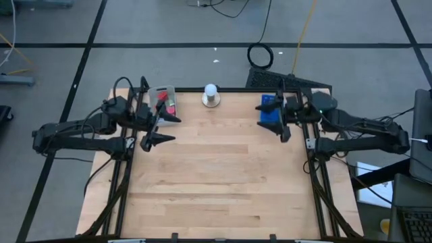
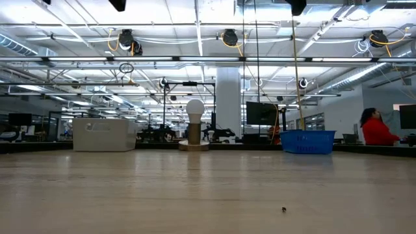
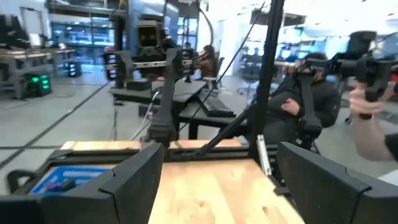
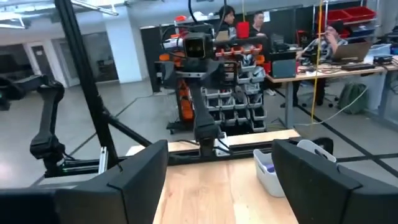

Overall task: Pick & Place Office items
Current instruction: Return to Home Position

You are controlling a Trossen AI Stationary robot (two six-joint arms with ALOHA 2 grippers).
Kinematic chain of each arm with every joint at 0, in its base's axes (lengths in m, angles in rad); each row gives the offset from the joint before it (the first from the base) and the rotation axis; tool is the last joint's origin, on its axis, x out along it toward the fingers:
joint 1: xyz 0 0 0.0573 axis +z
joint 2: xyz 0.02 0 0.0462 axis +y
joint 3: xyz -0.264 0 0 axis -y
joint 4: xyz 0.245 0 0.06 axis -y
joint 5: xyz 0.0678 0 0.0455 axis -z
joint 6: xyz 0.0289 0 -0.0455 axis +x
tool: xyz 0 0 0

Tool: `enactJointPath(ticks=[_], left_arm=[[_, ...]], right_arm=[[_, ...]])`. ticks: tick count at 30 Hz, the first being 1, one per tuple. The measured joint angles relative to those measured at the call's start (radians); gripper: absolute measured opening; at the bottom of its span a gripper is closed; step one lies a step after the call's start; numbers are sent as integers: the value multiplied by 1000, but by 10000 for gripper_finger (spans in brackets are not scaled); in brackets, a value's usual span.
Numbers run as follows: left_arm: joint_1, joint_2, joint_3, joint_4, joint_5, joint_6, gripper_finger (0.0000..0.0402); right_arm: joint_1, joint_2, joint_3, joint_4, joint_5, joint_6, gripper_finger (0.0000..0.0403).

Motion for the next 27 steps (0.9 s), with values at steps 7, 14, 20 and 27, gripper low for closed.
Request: enactJointPath(ticks=[7,14,20,27], left_arm=[[-26,-127,0,-194,-180,64,319],[-110,-182,0,-338,-411,123,319],[-215,-182,-98,-253,-512,167,305],[-291,-240,-265,-93,-554,176,271]], right_arm=[[87,-69,-82,-22,69,-53,279],[156,-82,-145,-12,113,-62,279],[257,-80,-220,47,224,-98,279],[379,-99,-300,214,227,-116,279]])
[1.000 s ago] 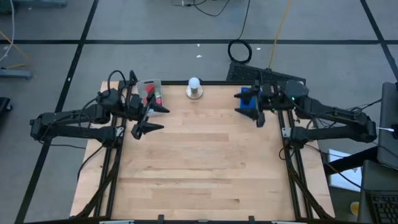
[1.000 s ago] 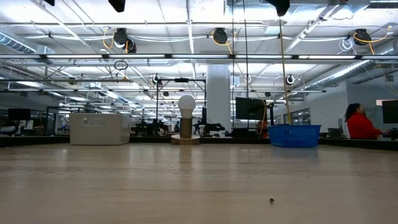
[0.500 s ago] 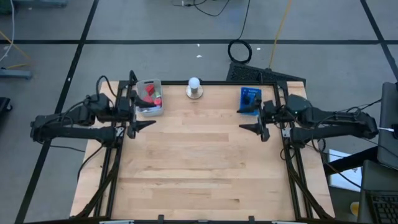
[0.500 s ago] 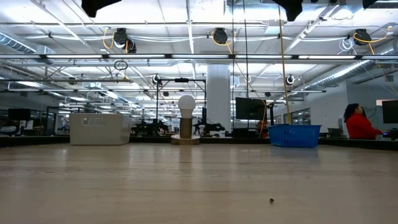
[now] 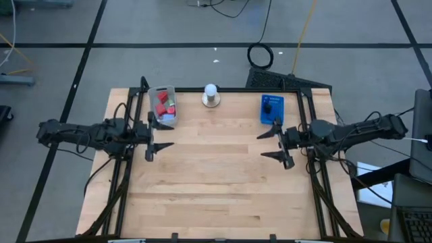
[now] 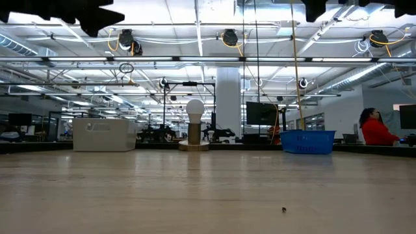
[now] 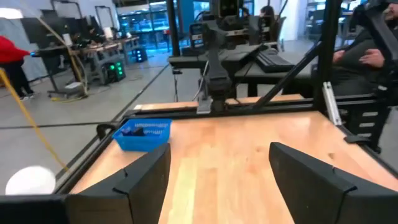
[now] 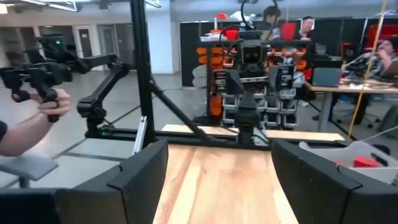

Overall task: Pick & Place Office items
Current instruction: Return to Home Position

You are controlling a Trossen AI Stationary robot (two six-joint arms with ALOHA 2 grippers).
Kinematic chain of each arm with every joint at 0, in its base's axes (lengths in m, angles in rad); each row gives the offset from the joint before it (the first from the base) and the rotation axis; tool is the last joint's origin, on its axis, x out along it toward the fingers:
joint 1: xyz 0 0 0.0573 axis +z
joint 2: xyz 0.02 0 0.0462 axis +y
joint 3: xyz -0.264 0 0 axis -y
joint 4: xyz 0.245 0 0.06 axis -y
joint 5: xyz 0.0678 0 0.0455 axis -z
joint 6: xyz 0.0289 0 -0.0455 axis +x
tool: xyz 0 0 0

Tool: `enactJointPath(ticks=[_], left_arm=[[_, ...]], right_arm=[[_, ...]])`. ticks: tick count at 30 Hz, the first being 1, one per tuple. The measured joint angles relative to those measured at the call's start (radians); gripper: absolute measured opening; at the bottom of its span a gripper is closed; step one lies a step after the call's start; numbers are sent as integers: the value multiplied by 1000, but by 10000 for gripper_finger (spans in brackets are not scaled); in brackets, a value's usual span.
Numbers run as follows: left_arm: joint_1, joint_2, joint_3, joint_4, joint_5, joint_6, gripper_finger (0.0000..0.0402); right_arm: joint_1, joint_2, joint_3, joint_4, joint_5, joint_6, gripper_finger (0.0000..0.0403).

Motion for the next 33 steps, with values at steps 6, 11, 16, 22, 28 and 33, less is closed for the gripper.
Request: enactJointPath(ticks=[6,11,16,22,28,33], left_arm=[[-21,-81,-84,36,-31,-16,267],[-32,-147,-122,37,-20,-15,276],[-48,-194,-145,17,-18,-12,280],[-59,-237,-173,16,-17,-14,271],[-59,-250,-174,-6,-14,-12,261],[-59,-250,-174,-9,8,-9,260]], right_arm=[[33,-18,-60,2,88,2,279],[33,-34,-96,9,99,-2,279],[33,-68,-145,9,99,-25,279],[32,-175,-245,9,99,-44,279],[31,-367,-343,16,99,-50,279],[29,-534,-367,-90,99,-53,279]])
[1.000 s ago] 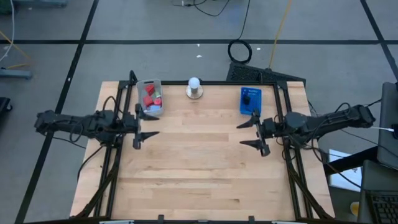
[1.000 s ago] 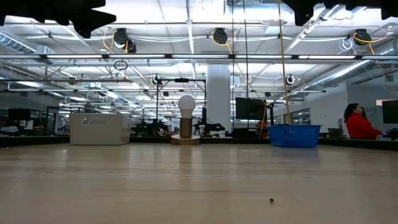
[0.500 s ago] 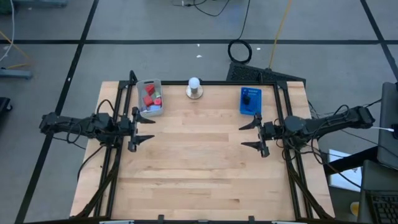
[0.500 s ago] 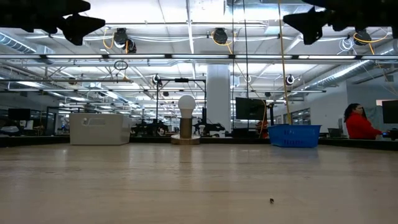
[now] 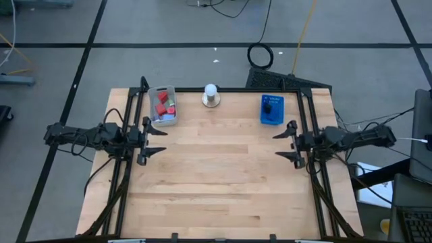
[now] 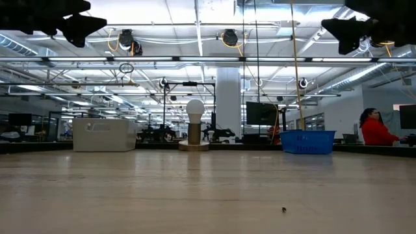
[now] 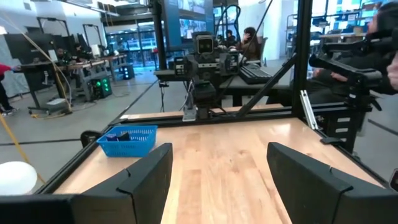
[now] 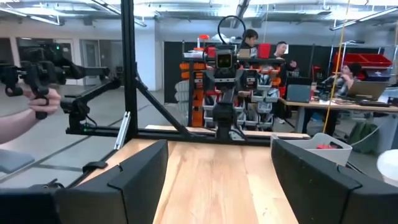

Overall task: Pick & Place Office items
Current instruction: Return to Home Position

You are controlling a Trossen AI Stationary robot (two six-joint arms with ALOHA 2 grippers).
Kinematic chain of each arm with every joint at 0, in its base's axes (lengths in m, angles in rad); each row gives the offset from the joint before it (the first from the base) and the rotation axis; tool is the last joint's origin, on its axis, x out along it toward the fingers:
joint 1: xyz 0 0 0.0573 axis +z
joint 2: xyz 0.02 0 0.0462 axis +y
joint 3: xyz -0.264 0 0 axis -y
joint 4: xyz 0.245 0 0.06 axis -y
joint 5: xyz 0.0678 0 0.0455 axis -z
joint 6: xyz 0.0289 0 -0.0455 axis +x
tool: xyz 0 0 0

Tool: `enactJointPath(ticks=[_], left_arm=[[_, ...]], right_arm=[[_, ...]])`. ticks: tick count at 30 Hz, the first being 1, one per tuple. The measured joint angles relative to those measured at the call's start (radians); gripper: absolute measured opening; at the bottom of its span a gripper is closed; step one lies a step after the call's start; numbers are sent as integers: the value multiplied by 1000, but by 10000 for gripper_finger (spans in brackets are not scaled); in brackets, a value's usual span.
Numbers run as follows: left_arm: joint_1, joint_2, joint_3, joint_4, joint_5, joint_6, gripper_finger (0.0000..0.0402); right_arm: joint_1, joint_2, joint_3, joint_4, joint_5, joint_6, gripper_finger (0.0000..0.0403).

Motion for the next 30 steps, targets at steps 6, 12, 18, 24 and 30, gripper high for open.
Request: enactJointPath(ticks=[6,12,18,24,30], left_arm=[[0,0,0,2,-11,24,260],[1,0,0,2,-20,24,260],[1,0,-20,18,-27,24,260],[1,0,-126,152,-28,14,260],[1,0,-178,217,-28,-10,259]], right_arm=[[-35,-133,0,-141,4,0,279],[-81,-195,0,-215,3,3,279],[-113,-192,-1,-286,16,18,279],[-118,-192,-1,-295,26,30,279],[-118,-192,-1,-295,26,37,279]])
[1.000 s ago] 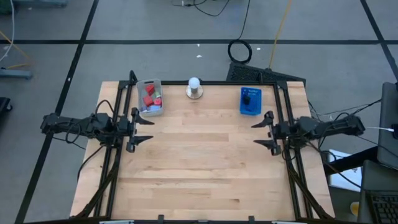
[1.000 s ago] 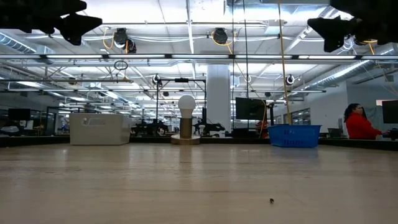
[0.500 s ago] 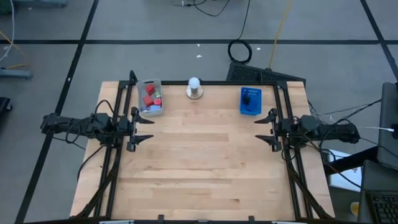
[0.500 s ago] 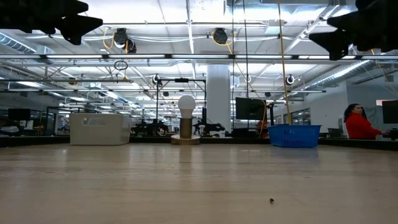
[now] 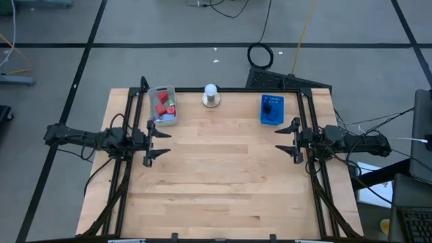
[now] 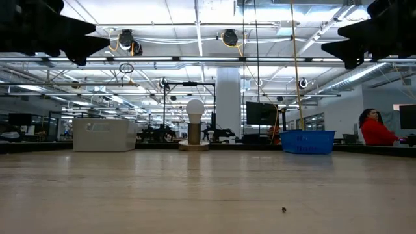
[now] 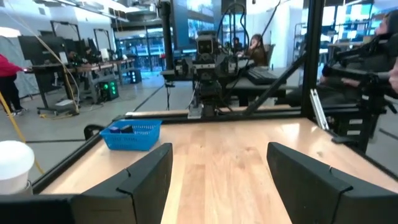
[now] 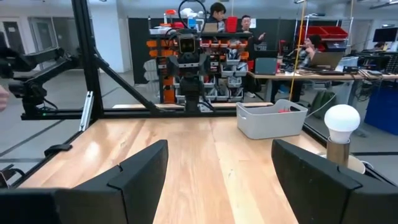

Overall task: Pick & Place Office items
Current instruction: Return to Home Position

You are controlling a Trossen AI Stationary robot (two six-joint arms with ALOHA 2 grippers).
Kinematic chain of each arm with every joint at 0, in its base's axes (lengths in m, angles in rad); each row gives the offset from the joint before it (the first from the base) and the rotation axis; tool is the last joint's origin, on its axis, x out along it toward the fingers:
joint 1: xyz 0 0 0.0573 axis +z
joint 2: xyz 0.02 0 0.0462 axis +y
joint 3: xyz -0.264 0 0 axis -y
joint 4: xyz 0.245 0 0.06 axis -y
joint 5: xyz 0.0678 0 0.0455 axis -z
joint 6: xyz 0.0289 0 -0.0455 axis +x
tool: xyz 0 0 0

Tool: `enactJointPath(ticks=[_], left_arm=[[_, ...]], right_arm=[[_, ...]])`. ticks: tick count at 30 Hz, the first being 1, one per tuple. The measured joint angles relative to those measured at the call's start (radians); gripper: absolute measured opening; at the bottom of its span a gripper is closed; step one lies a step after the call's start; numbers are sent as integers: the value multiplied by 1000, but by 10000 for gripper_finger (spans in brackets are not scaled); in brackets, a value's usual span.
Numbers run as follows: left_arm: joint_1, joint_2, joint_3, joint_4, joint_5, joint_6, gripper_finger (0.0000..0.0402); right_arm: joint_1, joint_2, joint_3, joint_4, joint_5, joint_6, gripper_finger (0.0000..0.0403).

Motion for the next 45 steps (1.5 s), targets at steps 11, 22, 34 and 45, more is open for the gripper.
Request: enactJointPath(ticks=[11,22,34,45], left_arm=[[0,0,0,-58,0,-75,260],[0,2,0,-58,0,-90,260],[0,2,0,-57,0,-93,260],[0,2,1,-57,0,-90,260]], right_arm=[[0,0,-1,-110,85,104,279],[0,0,-31,-78,79,234,279],[0,0,-76,-48,78,27,279],[1,0,-153,224,65,-23,279]])
